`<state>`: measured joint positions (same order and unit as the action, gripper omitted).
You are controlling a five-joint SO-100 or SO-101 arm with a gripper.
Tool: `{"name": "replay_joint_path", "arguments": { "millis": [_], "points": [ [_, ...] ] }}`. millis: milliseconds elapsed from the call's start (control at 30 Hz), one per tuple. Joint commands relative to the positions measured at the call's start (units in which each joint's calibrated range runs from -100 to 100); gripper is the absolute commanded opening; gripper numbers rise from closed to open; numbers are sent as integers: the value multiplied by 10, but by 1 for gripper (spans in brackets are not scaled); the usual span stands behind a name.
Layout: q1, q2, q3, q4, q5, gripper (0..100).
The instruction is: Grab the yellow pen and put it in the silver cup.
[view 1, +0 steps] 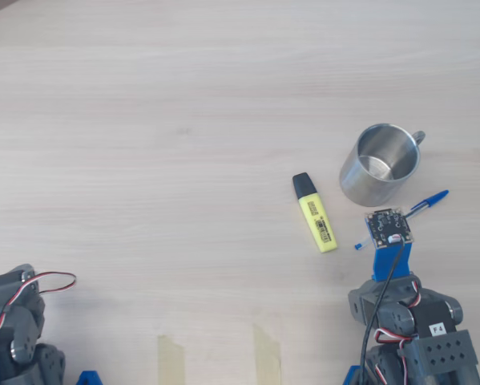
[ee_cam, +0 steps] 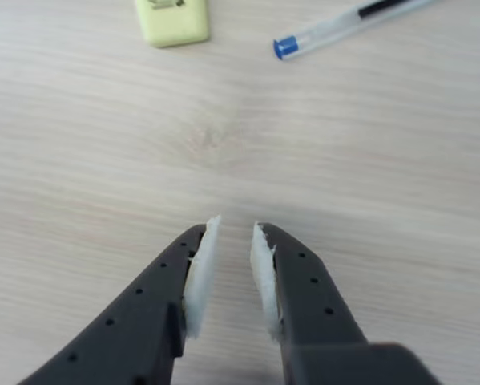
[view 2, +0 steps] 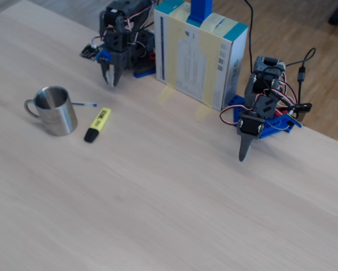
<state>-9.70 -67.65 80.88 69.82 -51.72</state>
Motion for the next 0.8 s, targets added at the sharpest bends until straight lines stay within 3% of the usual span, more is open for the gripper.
{"name": "replay_joint_path", "arguments": {
  "millis": [0,767],
  "points": [
    [0,30,-50,-4,4,9],
    [-16,216,-228,-4,18,12]
  ]
}}
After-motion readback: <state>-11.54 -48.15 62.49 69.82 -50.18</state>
